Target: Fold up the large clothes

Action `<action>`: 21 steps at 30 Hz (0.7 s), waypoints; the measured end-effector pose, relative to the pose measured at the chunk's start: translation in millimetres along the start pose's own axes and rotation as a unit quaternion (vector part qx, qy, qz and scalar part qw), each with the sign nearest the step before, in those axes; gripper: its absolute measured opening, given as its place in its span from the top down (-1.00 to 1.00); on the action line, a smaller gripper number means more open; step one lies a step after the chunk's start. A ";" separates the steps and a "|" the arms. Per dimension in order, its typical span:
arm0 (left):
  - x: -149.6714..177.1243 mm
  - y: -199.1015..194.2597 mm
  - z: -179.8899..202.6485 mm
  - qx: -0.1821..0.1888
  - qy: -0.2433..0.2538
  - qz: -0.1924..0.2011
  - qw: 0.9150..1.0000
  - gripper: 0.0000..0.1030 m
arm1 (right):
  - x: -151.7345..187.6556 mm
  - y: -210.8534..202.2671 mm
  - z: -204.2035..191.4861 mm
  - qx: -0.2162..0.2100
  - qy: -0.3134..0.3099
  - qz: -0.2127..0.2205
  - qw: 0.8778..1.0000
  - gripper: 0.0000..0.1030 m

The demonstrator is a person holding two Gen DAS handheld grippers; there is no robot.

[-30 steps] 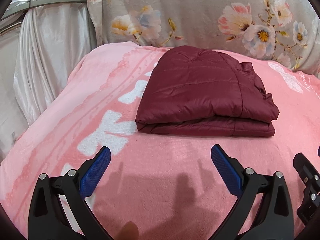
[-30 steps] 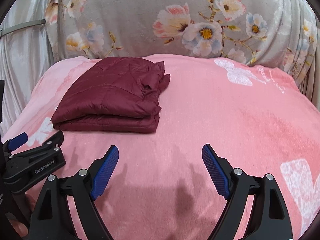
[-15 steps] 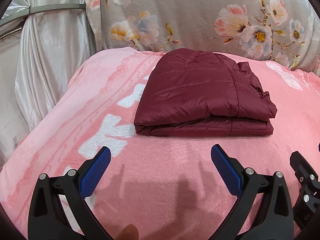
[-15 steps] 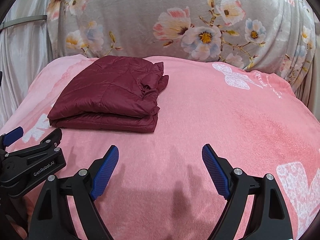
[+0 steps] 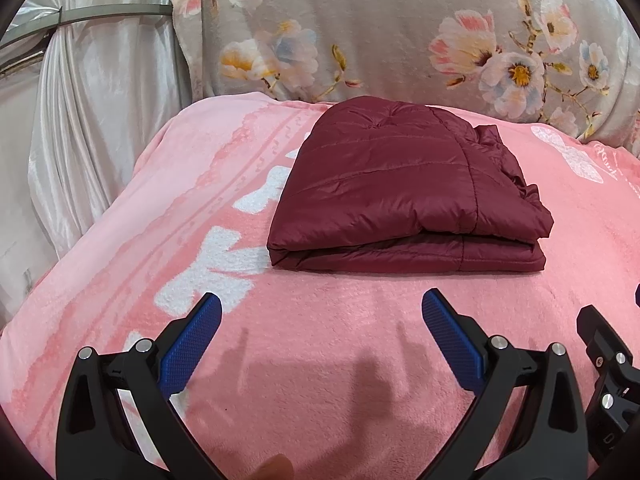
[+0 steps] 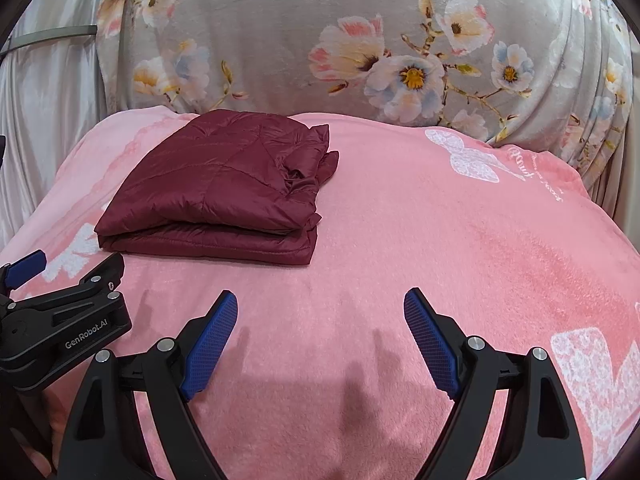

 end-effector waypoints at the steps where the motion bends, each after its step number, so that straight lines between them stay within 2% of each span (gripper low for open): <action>1: -0.1 -0.4 -0.2 0.000 -0.001 0.000 1.000 -0.90 | 0.0 0.0 0.3 0.000 0.000 0.000 1.000 -0.61; 21: -0.2 -1.7 -1.0 -0.002 -0.005 0.004 1.000 -0.90 | 0.0 0.4 0.9 0.000 -0.002 0.000 1.000 -0.61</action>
Point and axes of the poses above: each gripper's, at about its wrist camera, not at the fingertips, and y roughly the way its jaws point, z to its right, x to its underside, the point moved 4 cm from there along y, roughly the way its jaws point, and after that the axes turned 4 degrees about -x, right-handed, at the moved point
